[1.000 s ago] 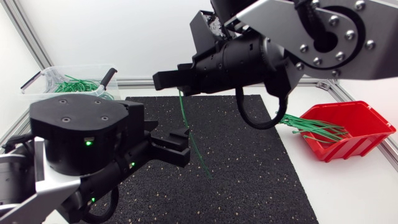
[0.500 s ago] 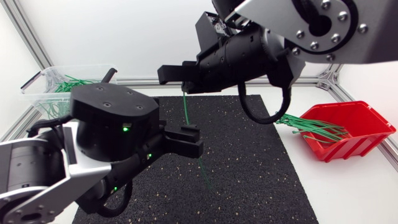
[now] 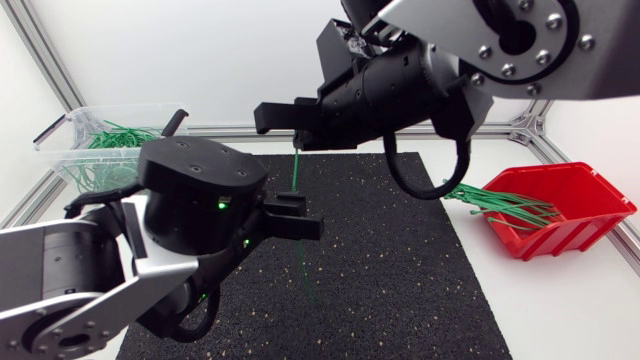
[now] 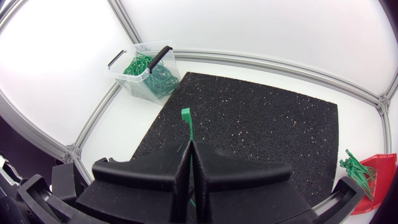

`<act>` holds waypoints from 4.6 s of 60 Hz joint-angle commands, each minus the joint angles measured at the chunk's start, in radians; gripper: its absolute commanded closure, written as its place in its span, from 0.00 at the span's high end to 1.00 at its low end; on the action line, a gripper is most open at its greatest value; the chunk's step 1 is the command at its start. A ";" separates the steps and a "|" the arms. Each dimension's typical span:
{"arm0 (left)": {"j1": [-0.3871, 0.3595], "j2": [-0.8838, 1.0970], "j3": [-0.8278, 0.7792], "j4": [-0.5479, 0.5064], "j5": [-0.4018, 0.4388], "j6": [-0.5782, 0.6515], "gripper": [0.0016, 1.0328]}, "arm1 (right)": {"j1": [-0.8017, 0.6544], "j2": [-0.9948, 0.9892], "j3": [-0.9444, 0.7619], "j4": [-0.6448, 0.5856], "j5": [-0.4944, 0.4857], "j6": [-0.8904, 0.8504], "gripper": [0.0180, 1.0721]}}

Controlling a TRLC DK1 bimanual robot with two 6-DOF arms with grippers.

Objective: Take a green cable tie from the red box, thread the tail through the head to close it, then place it in the transparent bin on the left.

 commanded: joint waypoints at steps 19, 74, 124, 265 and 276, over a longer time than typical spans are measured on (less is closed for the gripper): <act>-0.025 0.018 -0.003 0.055 -0.072 0.008 0.23 | 0.039 -0.002 0.027 -0.017 0.059 0.030 0.06; 0.212 -0.295 -0.308 0.234 0.458 0.251 0.04 | -0.078 -0.174 -0.160 0.142 -0.197 -0.382 0.80; 0.384 -0.398 -0.343 0.184 0.992 0.251 0.04 | -0.138 -0.027 -0.228 0.134 -0.791 -0.873 0.82; 0.647 -0.424 -0.268 0.104 1.400 0.231 0.39 | -0.063 0.034 -0.166 -0.106 -0.691 -0.880 0.05; 0.666 -0.383 -0.271 0.153 1.466 0.231 0.42 | -0.064 0.093 -0.114 -0.168 -0.731 -0.876 0.05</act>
